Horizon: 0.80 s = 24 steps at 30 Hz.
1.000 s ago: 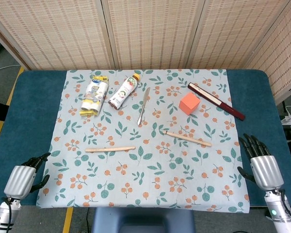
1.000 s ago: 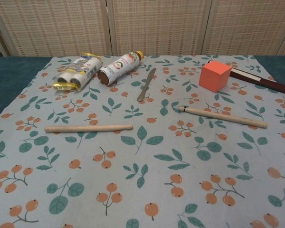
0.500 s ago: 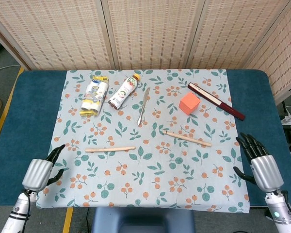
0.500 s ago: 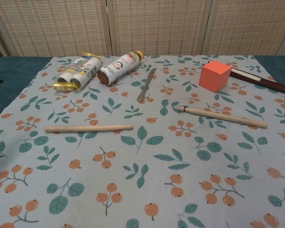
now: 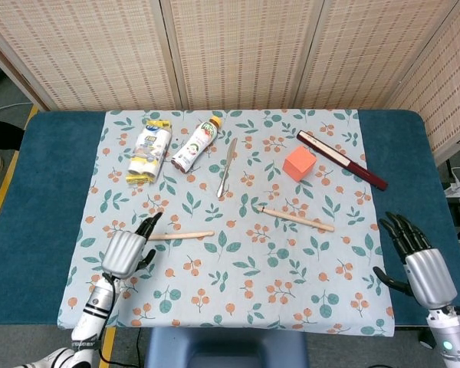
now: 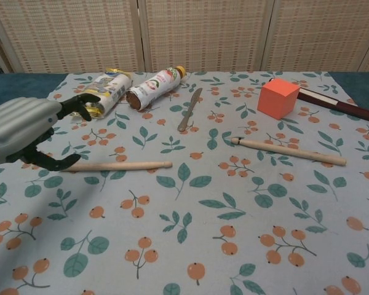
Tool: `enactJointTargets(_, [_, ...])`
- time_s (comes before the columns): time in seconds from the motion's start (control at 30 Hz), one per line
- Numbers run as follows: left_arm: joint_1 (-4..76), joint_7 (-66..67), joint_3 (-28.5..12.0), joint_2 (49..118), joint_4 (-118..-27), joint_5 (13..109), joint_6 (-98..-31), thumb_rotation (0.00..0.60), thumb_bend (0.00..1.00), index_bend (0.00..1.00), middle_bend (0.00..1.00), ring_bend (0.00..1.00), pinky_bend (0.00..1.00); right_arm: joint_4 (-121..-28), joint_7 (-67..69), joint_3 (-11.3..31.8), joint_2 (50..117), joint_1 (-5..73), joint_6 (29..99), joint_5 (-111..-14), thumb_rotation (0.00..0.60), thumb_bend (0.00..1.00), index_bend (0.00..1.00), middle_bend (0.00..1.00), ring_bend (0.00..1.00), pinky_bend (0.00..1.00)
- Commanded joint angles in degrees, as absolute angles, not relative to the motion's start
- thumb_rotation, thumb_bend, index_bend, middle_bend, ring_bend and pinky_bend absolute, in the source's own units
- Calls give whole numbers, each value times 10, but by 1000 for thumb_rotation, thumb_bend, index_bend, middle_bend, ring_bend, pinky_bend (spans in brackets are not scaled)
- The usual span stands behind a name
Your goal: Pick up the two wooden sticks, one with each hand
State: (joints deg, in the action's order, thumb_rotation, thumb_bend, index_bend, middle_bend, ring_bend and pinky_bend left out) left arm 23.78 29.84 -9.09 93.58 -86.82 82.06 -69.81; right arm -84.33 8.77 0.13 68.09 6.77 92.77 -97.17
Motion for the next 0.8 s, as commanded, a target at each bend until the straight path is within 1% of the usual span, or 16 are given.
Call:
enactJointTargets(0.03, [260, 324, -102, 965, -848, 801, -684, 600, 341, 102, 233, 1000, 1000, -845, 88, 0, 680, 68, 924, -971, 600, 142, 32, 0, 0, 171])
enactJointTargets(0.17, [274, 324, -103, 993, -807, 788, -672, 600, 339, 118, 214, 1000, 1000, -850, 92, -1, 674, 70, 912, -969, 600, 142, 31, 0, 0, 171])
enactJointTargets(0.37, [285, 294, -98, 1023, -737, 774, -658, 600, 339, 225, 223, 1000, 1000, -856, 90, -2, 670, 71, 904, -967, 600, 142, 31, 0, 0, 171])
enactJointTargets(0.5, [285, 286, -93, 1028, -714, 762, -650, 600, 338, 239, 248, 1000, 1000, -857, 89, -1, 670, 71, 904, -966, 600, 142, 31, 0, 0, 172])
enactJointTargets(0.8, [285, 276, -83, 1038, -689, 748, -645, 600, 340, 258, 270, 1000, 1000, -861, 85, -2, 669, 73, 893, -964, 600, 142, 31, 0, 0, 172])
